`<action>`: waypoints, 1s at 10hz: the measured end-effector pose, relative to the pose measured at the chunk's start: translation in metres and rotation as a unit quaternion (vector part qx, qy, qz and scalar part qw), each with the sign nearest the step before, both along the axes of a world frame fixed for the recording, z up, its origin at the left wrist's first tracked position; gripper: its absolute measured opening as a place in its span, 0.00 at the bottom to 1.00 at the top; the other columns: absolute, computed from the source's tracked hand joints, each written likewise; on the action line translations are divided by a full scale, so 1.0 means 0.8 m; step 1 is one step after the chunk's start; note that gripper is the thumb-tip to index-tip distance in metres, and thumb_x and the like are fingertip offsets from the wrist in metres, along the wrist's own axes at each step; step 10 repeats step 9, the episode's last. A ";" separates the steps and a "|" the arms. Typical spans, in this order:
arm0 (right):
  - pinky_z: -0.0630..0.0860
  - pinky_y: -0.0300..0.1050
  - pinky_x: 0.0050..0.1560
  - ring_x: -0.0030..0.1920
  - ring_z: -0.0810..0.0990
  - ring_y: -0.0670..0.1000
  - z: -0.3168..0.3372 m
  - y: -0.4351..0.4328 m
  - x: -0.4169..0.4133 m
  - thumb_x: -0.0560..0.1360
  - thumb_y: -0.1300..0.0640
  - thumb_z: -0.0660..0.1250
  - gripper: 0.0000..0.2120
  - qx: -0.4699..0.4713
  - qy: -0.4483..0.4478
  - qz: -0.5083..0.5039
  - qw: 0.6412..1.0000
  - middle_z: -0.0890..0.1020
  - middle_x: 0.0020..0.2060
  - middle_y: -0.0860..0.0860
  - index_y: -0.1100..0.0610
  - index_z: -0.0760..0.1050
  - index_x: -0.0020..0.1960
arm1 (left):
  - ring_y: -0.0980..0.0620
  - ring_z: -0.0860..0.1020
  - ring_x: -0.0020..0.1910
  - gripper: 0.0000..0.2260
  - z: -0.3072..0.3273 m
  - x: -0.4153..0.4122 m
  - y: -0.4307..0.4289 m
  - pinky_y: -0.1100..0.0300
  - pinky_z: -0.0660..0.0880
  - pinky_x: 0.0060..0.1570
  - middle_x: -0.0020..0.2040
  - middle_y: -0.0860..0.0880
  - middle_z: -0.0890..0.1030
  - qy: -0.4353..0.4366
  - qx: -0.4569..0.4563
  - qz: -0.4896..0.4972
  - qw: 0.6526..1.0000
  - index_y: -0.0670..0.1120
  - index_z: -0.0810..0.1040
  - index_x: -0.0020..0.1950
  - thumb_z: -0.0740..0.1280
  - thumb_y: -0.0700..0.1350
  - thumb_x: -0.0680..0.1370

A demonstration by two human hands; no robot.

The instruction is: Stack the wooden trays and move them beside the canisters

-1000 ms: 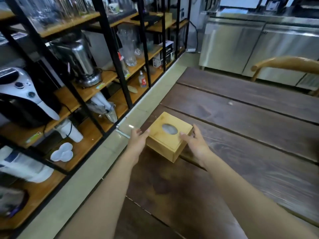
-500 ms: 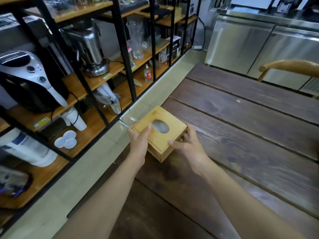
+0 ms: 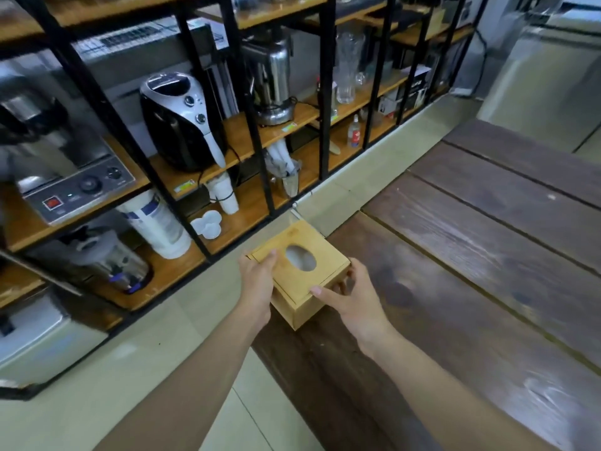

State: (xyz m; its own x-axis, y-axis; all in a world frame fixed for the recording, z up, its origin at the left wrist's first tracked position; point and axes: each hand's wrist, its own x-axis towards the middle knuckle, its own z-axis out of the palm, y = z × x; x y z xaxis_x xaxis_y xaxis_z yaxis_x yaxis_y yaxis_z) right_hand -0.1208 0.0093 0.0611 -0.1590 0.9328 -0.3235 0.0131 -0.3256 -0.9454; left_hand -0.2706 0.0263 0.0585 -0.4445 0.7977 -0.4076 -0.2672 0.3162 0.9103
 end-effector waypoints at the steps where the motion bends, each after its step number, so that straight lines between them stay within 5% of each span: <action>1: 0.68 0.39 0.60 0.61 0.71 0.46 -0.009 -0.015 -0.014 0.67 0.61 0.74 0.37 -0.002 -0.004 0.013 1.000 0.73 0.51 0.40 0.54 0.59 0.70 | 0.49 0.74 0.55 0.12 -0.010 -0.015 -0.020 0.52 0.69 0.52 0.52 0.50 0.75 -0.010 -0.001 0.020 1.000 0.50 0.64 0.58 0.64 0.45 0.78; 3: 0.71 0.37 0.58 0.58 0.73 0.43 -0.032 -0.040 -0.019 0.65 0.62 0.75 0.38 -0.017 -0.004 0.028 0.999 0.75 0.57 0.45 0.54 0.60 0.70 | 0.46 0.74 0.56 0.15 -0.027 -0.024 -0.051 0.49 0.72 0.55 0.57 0.45 0.74 -0.022 -0.034 0.030 0.999 0.46 0.63 0.62 0.63 0.46 0.79; 4: 0.68 0.45 0.66 0.64 0.71 0.47 -0.043 -0.049 -0.018 0.64 0.60 0.76 0.41 -0.029 -0.019 0.026 0.999 0.74 0.61 0.48 0.53 0.59 0.71 | 0.46 0.73 0.57 0.19 -0.039 -0.025 -0.063 0.50 0.74 0.54 0.60 0.45 0.73 0.011 -0.041 0.006 0.999 0.46 0.61 0.66 0.62 0.48 0.79; 5: 0.67 0.47 0.68 0.66 0.69 0.47 -0.047 -0.054 -0.016 0.64 0.56 0.76 0.42 -0.018 -0.036 0.048 0.998 0.72 0.64 0.47 0.51 0.56 0.72 | 0.51 0.73 0.54 0.23 -0.049 -0.025 -0.072 0.64 0.71 0.40 0.60 0.46 0.72 0.063 -0.020 -0.021 0.998 0.45 0.60 0.69 0.62 0.50 0.78; 6: 0.63 0.52 0.71 0.69 0.66 0.48 -0.053 -0.060 -0.015 0.64 0.48 0.75 0.43 -0.030 -0.052 0.051 0.997 0.68 0.69 0.47 0.47 0.55 0.72 | 0.51 0.73 0.53 0.22 -0.054 -0.026 -0.073 0.65 0.70 0.38 0.59 0.46 0.72 0.088 -0.013 -0.031 0.996 0.44 0.61 0.68 0.62 0.51 0.78; 7: 0.62 0.46 0.69 0.70 0.64 0.47 -0.052 -0.069 -0.017 0.67 0.48 0.73 0.42 -0.026 -0.066 0.046 0.996 0.66 0.69 0.47 0.47 0.53 0.73 | 0.48 0.74 0.57 0.21 -0.055 -0.031 -0.072 0.62 0.73 0.42 0.58 0.47 0.74 0.105 -0.029 -0.044 0.993 0.44 0.64 0.66 0.63 0.51 0.77; 8: 0.64 0.43 0.66 0.68 0.66 0.47 -0.046 -0.068 -0.014 0.70 0.50 0.70 0.37 -0.015 -0.085 0.040 0.995 0.69 0.67 0.47 0.51 0.55 0.72 | 0.43 0.71 0.64 0.26 -0.058 -0.037 -0.071 0.49 0.72 0.60 0.64 0.42 0.71 0.274 -0.038 -0.026 0.961 0.43 0.63 0.68 0.67 0.52 0.75; 9: 0.72 0.45 0.59 0.60 0.75 0.50 -0.033 -0.059 0.004 0.72 0.52 0.68 0.24 -0.021 -0.123 0.025 0.992 0.77 0.55 0.47 0.56 0.66 0.66 | 0.40 0.65 0.68 0.29 -0.040 -0.030 -0.066 0.45 0.65 0.67 0.69 0.38 0.67 0.483 0.047 -0.050 0.873 0.40 0.62 0.70 0.67 0.51 0.75; 10: 0.72 0.45 0.59 0.60 0.75 0.50 -0.033 -0.059 0.004 0.72 0.52 0.68 0.24 -0.021 -0.123 0.025 0.992 0.77 0.55 0.47 0.56 0.66 0.66 | 0.40 0.65 0.68 0.29 -0.040 -0.030 -0.066 0.45 0.65 0.67 0.69 0.38 0.67 0.483 0.047 -0.050 0.873 0.40 0.62 0.70 0.67 0.51 0.75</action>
